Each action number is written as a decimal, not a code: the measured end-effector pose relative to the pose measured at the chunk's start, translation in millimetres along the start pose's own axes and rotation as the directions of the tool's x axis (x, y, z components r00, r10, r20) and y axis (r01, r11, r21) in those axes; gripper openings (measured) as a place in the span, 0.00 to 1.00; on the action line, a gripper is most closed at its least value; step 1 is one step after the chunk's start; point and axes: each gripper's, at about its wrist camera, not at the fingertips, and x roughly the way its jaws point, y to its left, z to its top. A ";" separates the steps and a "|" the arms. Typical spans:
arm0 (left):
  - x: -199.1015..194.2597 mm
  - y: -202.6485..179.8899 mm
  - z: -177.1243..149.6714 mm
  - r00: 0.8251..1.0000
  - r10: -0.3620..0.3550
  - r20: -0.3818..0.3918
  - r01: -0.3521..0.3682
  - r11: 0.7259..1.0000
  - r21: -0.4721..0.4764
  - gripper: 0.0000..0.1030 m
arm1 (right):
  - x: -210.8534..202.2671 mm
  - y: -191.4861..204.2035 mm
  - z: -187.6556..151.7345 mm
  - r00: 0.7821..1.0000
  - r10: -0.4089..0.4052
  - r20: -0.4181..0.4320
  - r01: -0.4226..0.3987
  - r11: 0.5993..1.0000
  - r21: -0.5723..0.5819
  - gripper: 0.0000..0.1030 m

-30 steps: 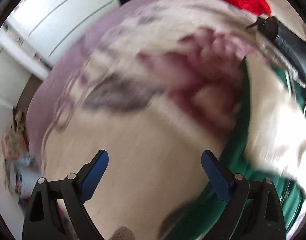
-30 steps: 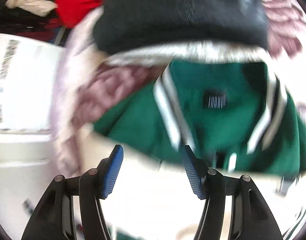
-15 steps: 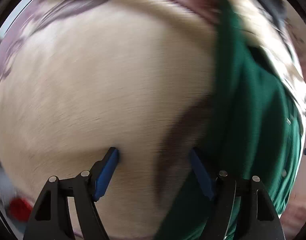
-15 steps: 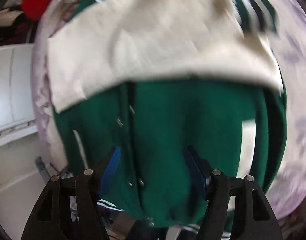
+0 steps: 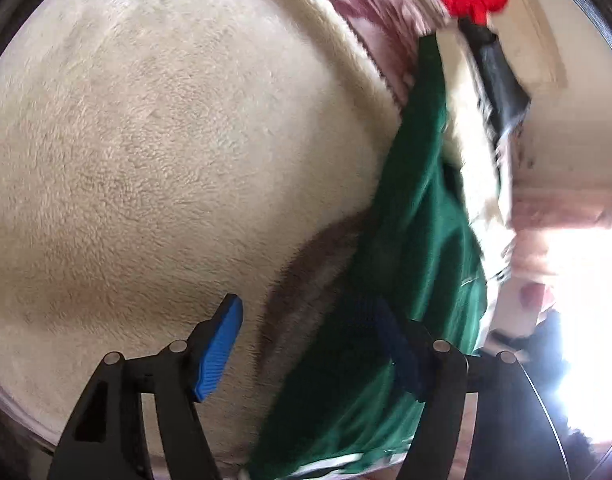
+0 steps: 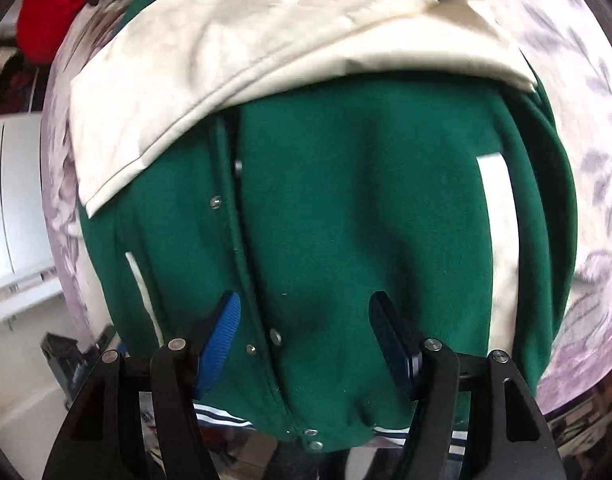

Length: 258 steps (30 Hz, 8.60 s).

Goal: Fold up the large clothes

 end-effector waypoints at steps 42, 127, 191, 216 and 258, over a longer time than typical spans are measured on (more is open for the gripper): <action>74.7 -212.7 -150.7 0.629 0.733 0.258 -0.754 0.656 -0.028 0.93 | -133.0 -145.0 332.1 0.965 0.162 0.208 -0.137 0.982 -0.129 0.54; 111.7 -116.4 -291.1 0.969 -0.044 0.241 0.170 0.831 -0.530 0.63 | -26.3 -159.8 158.8 0.999 0.025 0.024 -0.014 0.929 -0.370 0.10; 66.2 -161.8 -294.6 0.987 -0.034 0.159 0.072 0.968 -0.239 0.79 | -91.1 -248.3 105.7 0.982 0.153 -0.112 -0.167 0.978 -0.128 0.64; 232.9 -311.0 -260.1 0.928 0.372 -0.009 -0.333 0.841 0.426 0.77 | -85.9 -176.2 328.6 0.928 0.367 0.062 -0.355 0.922 -0.152 0.88; 256.8 -324.4 -240.6 0.924 0.382 -0.001 -0.354 0.855 0.380 0.77 | -75.5 -76.1 423.4 0.967 0.120 0.224 -0.081 0.981 -0.176 0.08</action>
